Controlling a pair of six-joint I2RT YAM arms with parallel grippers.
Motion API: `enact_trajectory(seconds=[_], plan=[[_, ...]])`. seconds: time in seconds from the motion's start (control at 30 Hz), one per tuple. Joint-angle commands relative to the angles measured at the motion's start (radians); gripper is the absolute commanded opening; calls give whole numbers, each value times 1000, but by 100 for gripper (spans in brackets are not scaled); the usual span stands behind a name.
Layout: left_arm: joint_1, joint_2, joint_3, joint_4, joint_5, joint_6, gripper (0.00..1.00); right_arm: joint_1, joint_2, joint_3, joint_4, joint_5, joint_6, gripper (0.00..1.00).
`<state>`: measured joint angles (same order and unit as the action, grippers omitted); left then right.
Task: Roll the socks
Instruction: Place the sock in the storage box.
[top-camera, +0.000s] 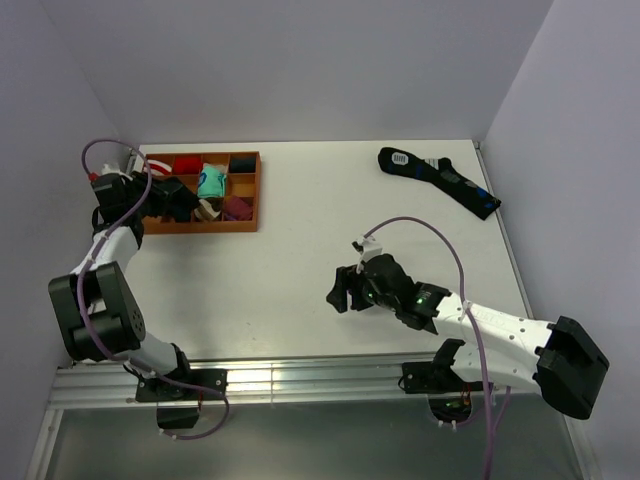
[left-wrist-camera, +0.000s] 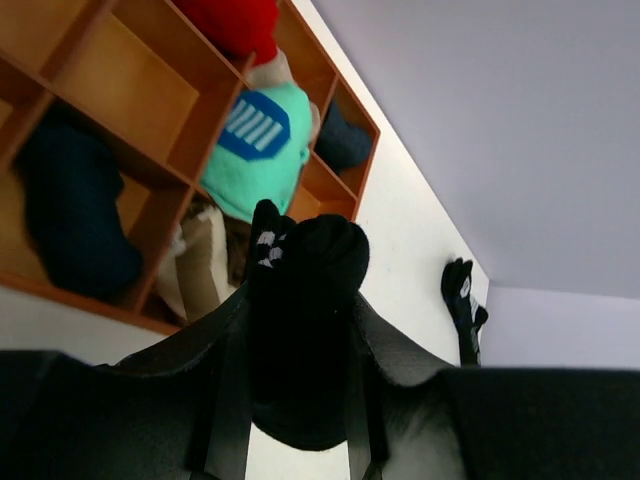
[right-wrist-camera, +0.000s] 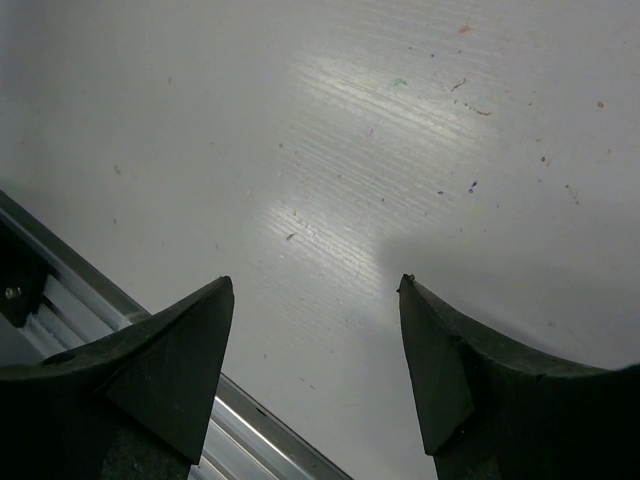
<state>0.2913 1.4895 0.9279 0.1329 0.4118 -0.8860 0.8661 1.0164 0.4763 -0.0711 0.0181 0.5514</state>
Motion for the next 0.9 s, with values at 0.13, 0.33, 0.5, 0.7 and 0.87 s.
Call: enact_trajectory(seconds=[0.13, 0.33, 0.5, 0.7, 0.87], plan=[[97, 116, 51, 275, 45, -62, 0, -3, 8, 28, 47, -76, -38, 74], [134, 233, 109, 301, 42, -28, 0, -4, -1, 18, 57, -95, -48, 74], [170, 336, 163, 289, 88, -14, 0, -3, 5, 10, 60, -95, -51, 73], [193, 371, 155, 286, 50, -21, 0, -3, 13, 13, 68, -101, -51, 73], [203, 400, 175, 182, 9, 12, 0, -3, 17, 13, 68, -101, -53, 73]])
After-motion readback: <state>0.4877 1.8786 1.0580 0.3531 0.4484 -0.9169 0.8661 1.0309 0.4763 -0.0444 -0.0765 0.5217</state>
